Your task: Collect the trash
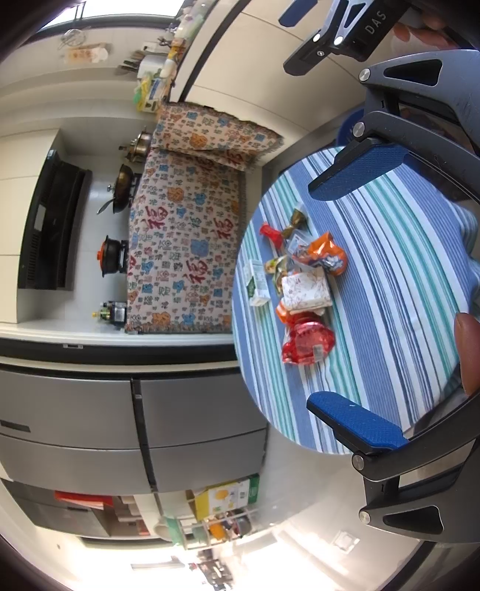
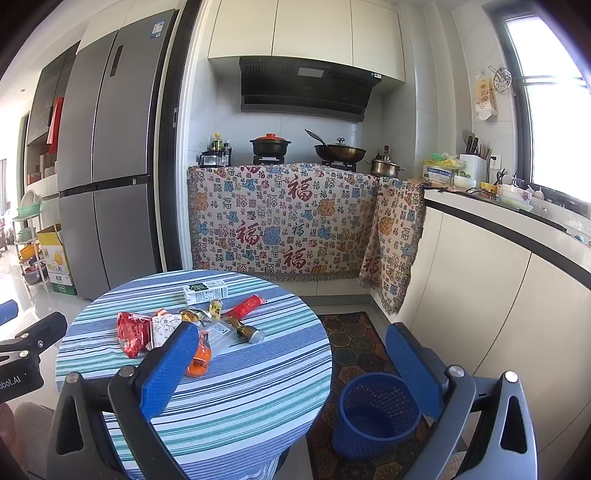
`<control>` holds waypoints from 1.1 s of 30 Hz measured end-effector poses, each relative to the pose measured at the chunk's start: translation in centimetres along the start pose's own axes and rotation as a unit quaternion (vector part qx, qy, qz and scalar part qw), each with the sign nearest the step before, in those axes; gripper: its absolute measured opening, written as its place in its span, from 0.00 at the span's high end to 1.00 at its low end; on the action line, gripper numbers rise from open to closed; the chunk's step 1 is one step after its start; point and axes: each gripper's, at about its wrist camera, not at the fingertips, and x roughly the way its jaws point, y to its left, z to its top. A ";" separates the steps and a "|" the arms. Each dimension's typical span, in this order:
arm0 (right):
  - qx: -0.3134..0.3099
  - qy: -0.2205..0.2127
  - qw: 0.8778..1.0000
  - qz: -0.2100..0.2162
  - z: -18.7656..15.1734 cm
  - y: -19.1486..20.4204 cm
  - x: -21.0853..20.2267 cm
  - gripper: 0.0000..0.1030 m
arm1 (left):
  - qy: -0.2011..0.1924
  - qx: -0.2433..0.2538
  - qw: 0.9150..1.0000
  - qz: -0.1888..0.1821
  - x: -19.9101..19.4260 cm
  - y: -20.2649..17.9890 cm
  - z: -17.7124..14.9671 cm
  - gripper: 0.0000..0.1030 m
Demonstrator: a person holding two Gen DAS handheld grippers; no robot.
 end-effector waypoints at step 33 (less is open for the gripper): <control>-0.002 0.052 0.999 0.001 -4.1 0.7 6.3 0.00 | 0.037 0.006 0.999 0.006 6.5 1.9 -2.8 0.00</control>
